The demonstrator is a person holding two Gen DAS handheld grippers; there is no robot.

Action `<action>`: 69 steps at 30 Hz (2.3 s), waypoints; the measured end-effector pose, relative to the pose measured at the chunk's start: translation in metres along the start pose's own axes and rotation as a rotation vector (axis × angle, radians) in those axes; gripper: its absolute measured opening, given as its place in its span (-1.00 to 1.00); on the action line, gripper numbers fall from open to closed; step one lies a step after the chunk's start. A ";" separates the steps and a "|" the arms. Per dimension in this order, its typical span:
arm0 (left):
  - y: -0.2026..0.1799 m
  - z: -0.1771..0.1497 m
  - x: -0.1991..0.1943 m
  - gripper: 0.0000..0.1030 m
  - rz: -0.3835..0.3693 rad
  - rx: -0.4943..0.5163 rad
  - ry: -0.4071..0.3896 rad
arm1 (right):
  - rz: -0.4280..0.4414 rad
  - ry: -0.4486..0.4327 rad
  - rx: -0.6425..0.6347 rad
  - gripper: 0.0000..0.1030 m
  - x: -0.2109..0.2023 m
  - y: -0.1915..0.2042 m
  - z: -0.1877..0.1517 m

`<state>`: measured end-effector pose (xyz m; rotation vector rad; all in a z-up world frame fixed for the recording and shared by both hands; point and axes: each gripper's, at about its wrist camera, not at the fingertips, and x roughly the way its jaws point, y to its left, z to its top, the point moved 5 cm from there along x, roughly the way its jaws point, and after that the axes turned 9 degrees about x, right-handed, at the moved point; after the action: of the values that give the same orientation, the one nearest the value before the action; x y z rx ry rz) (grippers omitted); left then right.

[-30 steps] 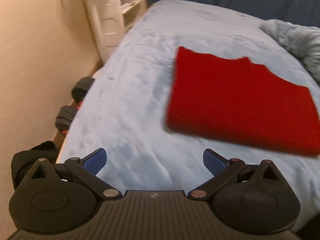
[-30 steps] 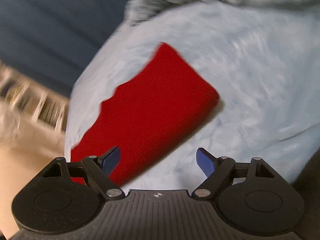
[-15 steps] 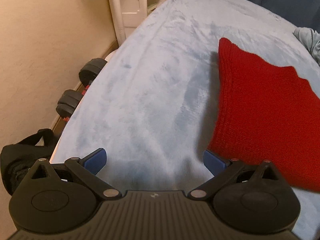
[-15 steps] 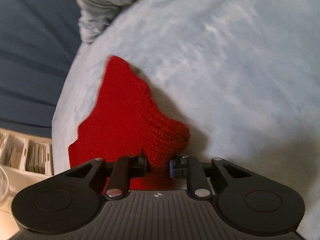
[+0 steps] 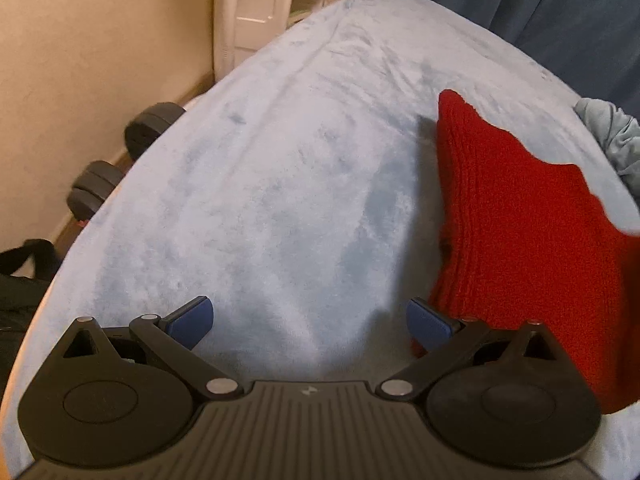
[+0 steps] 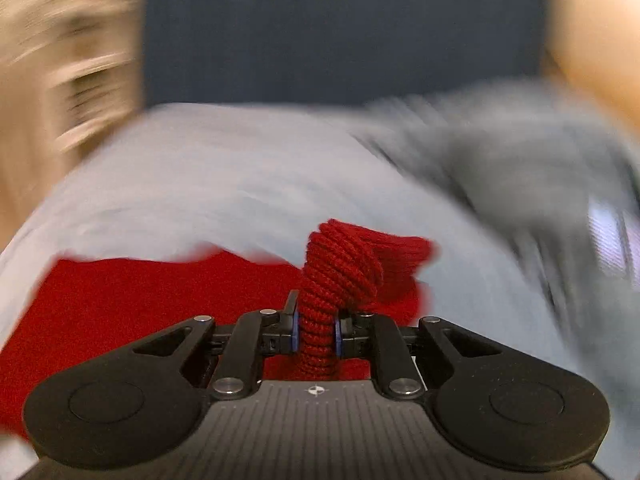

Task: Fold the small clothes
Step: 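Fold the held end over onto the other half with the right tool, then release the sweater and raise the right tool away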

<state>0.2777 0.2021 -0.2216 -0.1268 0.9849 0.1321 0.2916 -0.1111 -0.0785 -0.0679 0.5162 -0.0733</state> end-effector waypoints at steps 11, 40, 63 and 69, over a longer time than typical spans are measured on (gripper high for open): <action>0.032 0.008 0.002 0.99 -0.027 -0.089 0.015 | 0.359 0.058 -0.589 -0.44 -0.007 0.202 -0.129; -0.018 0.007 -0.059 0.99 0.025 0.097 -0.055 | 0.213 0.290 -0.192 -0.08 -0.014 0.083 -0.104; -0.068 -0.106 -0.273 0.99 0.031 0.217 -0.126 | 0.276 0.072 -0.005 0.51 -0.256 -0.018 -0.099; -0.076 -0.112 -0.289 0.99 0.035 0.242 -0.147 | 0.281 0.064 0.008 0.51 -0.263 -0.022 -0.100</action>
<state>0.0408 0.0936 -0.0377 0.1205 0.8495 0.0521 0.0128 -0.1149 -0.0341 0.0151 0.5849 0.1976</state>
